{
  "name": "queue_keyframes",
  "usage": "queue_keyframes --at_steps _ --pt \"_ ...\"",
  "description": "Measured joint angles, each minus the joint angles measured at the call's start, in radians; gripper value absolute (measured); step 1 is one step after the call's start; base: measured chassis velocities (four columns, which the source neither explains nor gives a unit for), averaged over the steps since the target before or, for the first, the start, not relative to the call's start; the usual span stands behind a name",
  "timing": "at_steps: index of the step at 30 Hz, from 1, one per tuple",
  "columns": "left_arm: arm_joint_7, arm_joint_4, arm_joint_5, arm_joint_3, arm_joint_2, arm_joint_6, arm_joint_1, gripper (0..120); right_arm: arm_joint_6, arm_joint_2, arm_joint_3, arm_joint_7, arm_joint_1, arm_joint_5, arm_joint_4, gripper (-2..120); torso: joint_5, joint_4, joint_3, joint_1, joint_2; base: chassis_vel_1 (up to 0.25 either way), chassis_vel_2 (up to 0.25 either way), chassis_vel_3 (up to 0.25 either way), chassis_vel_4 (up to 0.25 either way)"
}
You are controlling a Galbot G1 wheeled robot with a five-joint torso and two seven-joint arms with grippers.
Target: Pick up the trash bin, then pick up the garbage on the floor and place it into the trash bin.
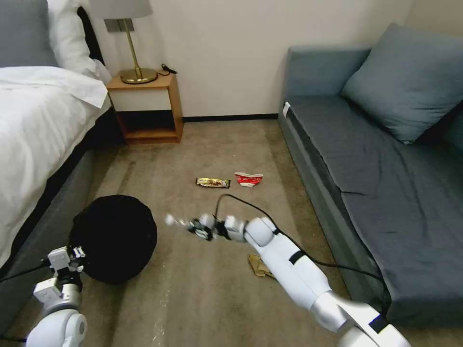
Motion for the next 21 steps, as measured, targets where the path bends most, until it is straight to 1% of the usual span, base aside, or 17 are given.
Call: queue_keyframes --at_steps 1,3,4,6,7,8,10,12,15,21 --pt "-0.001 -0.009 0.000 0.005 -0.002 0.005 0.001 3 0.004 0.014 -0.052 0.113 0.009 0.043 0.015 25 0.0000 0.0001 0.000 0.000 0.000 0.000 0.000 0.000 0.000" --pt "-0.005 -0.020 0.006 0.015 -0.008 0.017 -0.004 3 0.005 0.047 -0.117 0.230 0.018 0.105 0.043 25 -0.0001 0.0000 0.000 0.000 0.000 0.000 0.000 0.000 0.000" --pt "-0.005 -0.020 0.006 0.015 -0.008 0.017 -0.004 3 0.005 0.047 -0.117 0.230 0.018 0.105 0.043 25 -0.0001 0.0000 0.000 0.000 0.000 0.000 0.000 0.000 0.000" --pt "-0.009 -0.031 0.012 0.021 -0.014 0.025 -0.014 3 0.012 0.076 -0.156 0.286 0.019 0.142 0.062 25 0.0000 0.0003 0.000 0.000 0.000 0.000 0.000 0.000 0.000" --pt "-0.010 -0.042 0.016 0.024 -0.020 0.029 -0.020 3 0.027 0.085 -0.185 0.336 0.014 0.182 0.075 25 0.0000 0.0003 0.000 0.000 0.000 0.000 0.000 0.000 0.000" --pt "-0.010 -0.042 0.016 0.024 -0.020 0.029 -0.020 3 0.027 0.085 -0.185 0.336 0.014 0.182 0.075 25 0.0000 0.0003 0.000 0.000 0.000 0.000 0.000 0.000 0.000" --pt "-0.014 -0.059 0.019 0.026 -0.032 0.035 -0.022 3 0.031 0.084 -0.222 0.391 -0.010 0.221 0.101 25 -0.0002 -0.0002 0.000 0.000 0.000 0.000 0.000 0.000 0.000" --pt "-0.015 -0.067 0.019 0.026 -0.037 0.038 -0.022 3 0.029 0.084 -0.238 0.407 -0.023 0.231 0.111 25 -0.0001 -0.0003 0.000 0.000 0.000 0.000 0.000 0.000 0.000" --pt "-0.020 -0.089 0.020 0.027 -0.049 0.043 -0.018 3 0.035 0.084 -0.262 0.412 -0.055 0.215 0.108 25 0.0000 -0.0001 0.000 0.000 0.000 0.000 0.000 0.000 0.000" --pt "-0.022 -0.103 0.028 0.030 -0.064 0.047 -0.014 3 0.042 0.084 -0.284 0.408 -0.088 0.182 0.098 25 0.0000 -0.0002 0.000 0.000 0.000 0.000 0.000 0.000 0.000"
